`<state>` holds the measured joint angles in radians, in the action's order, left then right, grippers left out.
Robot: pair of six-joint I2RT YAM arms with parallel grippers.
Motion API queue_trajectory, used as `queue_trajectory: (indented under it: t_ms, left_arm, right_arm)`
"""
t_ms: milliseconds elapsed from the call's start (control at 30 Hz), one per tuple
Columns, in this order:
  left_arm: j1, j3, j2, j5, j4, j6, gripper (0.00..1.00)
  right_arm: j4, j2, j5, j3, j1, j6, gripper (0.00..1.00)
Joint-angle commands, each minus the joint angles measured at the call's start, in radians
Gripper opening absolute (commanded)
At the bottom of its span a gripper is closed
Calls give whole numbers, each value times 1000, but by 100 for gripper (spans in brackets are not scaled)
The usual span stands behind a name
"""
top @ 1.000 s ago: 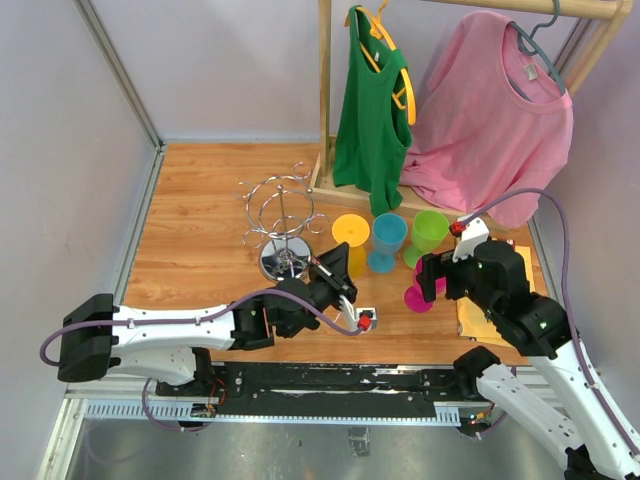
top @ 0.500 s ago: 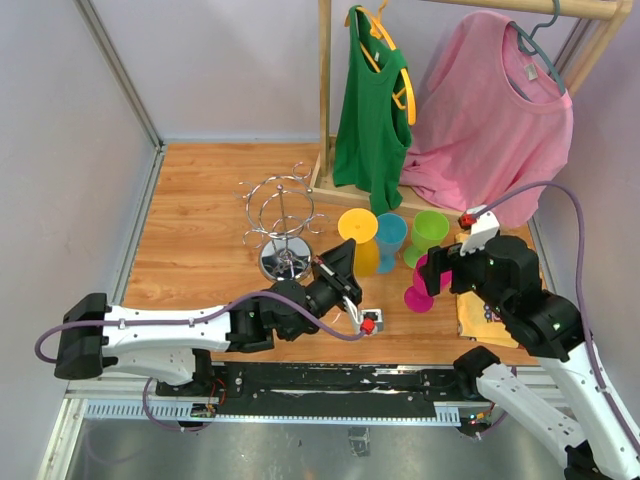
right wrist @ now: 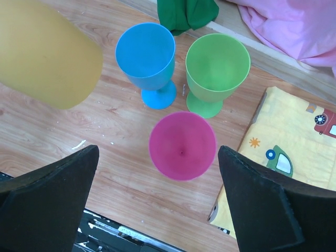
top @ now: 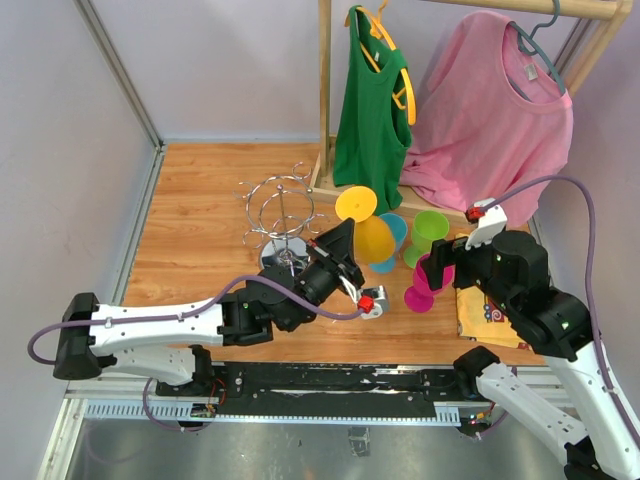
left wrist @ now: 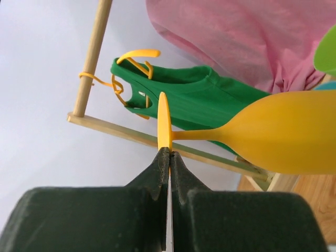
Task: Take the wine glass off the wine glass rack
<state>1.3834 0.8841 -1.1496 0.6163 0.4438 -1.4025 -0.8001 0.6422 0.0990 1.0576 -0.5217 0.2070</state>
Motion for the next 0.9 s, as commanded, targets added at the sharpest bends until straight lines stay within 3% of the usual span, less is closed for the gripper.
queue_trajectory:
  t_ms: [0, 333, 733, 867]
  left_arm:
    - [-6, 131, -16, -26, -63, 109, 0]
    - [-94, 469, -114, -46, -347, 467, 0]
    - [-197, 684, -201, -142, -593, 876, 0]
    - [-208, 667, -193, -179, -604, 969, 0]
  right_arm:
    - [-22, 7, 22, 31, 8, 36, 98]
    - [-46, 13, 64, 51, 8, 52, 98]
    - [-119, -3, 178, 116, 8, 55, 98]
    - [-129, 3, 180, 118, 8, 67, 98]
